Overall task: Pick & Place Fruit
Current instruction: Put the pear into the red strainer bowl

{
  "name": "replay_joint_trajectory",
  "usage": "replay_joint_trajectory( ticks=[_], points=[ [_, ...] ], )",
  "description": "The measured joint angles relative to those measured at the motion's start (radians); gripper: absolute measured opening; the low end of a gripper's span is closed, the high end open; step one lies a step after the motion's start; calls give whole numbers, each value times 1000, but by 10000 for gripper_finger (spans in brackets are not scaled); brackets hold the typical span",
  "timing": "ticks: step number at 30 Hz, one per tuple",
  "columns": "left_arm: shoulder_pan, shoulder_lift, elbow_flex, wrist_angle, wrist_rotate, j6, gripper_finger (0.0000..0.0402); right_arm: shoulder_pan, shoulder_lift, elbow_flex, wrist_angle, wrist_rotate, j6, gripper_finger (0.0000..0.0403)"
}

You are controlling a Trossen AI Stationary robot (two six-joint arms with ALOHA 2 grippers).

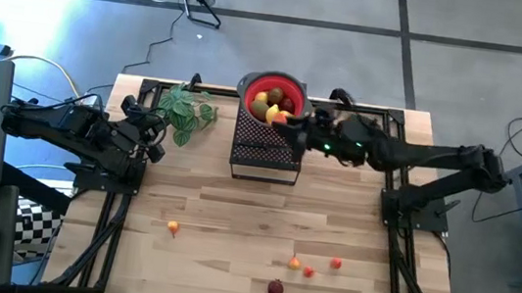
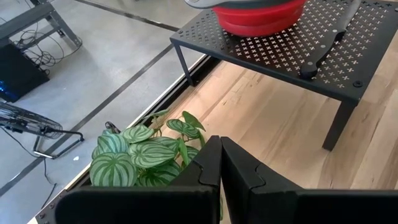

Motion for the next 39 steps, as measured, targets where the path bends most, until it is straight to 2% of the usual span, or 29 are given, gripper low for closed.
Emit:
replay_joint_trajectory(
  ticks=[11, 18, 23, 28, 39],
  points=[
    [0, 0, 0, 0, 0, 0, 0, -130, 225, 346, -341, -103, -133, 126],
    [0, 0, 0, 0, 0, 0, 0, -222, 362, 504, -413, -187, -241, 121],
    [0, 0, 0, 0, 0, 0, 0, -284, 445, 564, -451, -228, -289, 124],
    [0, 0, 0, 0, 0, 0, 0, -331, 499, 569, -475, -233, -341, 121],
    [0, 0, 0, 0, 0, -3, 0, -382, 578, 569, -526, -182, -450, 121]
  ],
)
